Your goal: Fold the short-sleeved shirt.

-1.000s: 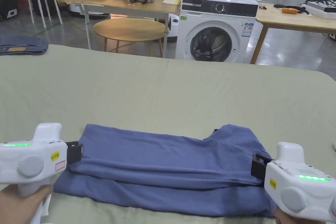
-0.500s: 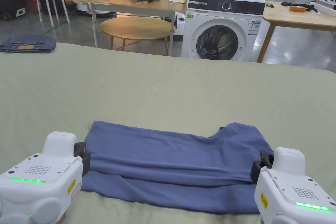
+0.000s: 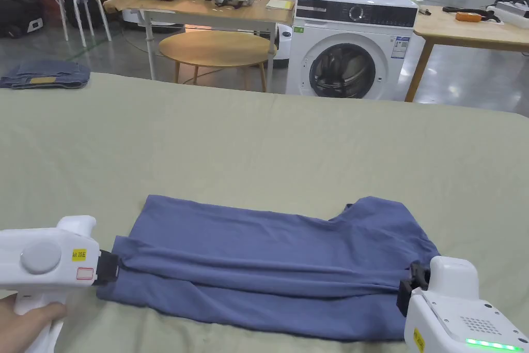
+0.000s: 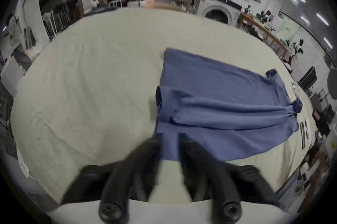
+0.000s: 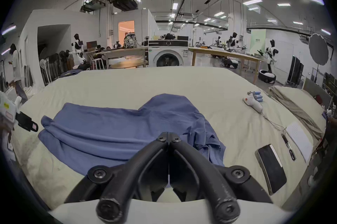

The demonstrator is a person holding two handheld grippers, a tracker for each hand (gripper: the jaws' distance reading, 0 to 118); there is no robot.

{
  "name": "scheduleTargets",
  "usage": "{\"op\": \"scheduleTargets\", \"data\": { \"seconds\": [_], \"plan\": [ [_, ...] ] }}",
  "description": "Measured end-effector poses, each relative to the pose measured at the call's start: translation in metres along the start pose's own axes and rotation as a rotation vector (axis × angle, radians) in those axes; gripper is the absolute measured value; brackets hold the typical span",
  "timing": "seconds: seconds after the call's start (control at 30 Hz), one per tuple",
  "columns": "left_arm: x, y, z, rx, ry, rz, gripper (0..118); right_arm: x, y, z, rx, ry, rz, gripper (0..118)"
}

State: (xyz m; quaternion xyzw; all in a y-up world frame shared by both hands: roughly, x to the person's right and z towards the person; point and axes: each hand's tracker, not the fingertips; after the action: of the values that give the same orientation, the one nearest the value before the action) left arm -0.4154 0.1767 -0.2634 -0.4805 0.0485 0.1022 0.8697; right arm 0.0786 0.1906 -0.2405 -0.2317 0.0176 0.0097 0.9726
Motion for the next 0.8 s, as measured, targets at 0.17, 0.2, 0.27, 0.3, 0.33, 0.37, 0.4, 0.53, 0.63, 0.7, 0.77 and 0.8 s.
{"op": "scheduleTargets", "data": {
  "seconds": [0.17,0.2,0.27,0.3,0.33,0.37,0.4,0.53,0.63,0.7,0.77,0.8],
  "plan": [
    [0.004,0.001,-0.041,-0.246,0.042,-0.016,48,0.007,-0.009,-0.003,-0.034,-0.014,0.007,0],
    [0.007,-0.003,-0.044,-0.246,0.058,-0.048,48,0.01,-0.012,-0.005,-0.039,-0.018,0.008,0],
    [0.019,-0.009,-0.03,-0.195,0.073,-0.063,48,0.014,-0.014,-0.006,-0.05,-0.023,0.01,0],
    [0.022,-0.01,-0.028,-0.192,0.09,-0.054,46,0.016,-0.015,-0.007,-0.056,-0.028,0.011,0],
    [0.026,-0.012,-0.027,-0.19,0.09,-0.055,39,0.017,-0.016,-0.005,-0.061,-0.031,0.011,0],
    [0.032,-0.014,-0.028,-0.183,0.099,-0.076,30,0.019,-0.017,-0.005,-0.066,-0.035,0.008,0],
    [0.036,-0.02,-0.022,-0.171,0.088,-0.118,14,0.022,-0.018,-0.006,-0.073,-0.037,0.004,0],
    [0.039,-0.032,-0.013,-0.144,0.077,-0.12,0,0.037,-0.016,-0.009,-0.109,-0.036,0.002,0],
    [0.038,-0.042,0.001,-0.103,0.062,-0.11,0,0.054,-0.008,-0.012,-0.145,-0.041,0.011,0],
    [0.032,-0.045,0.008,-0.074,0.057,-0.11,0,0.067,-0.003,-0.019,-0.193,-0.034,0.02,2],
    [0.031,-0.051,0.017,-0.054,0.051,-0.097,0,0.086,-0.009,-0.039,-0.255,-0.011,0.013,21],
    [0.028,-0.05,0.016,-0.045,0.045,-0.093,0,0.092,-0.009,-0.044,-0.291,-0.005,0.018,41]
  ]
}}
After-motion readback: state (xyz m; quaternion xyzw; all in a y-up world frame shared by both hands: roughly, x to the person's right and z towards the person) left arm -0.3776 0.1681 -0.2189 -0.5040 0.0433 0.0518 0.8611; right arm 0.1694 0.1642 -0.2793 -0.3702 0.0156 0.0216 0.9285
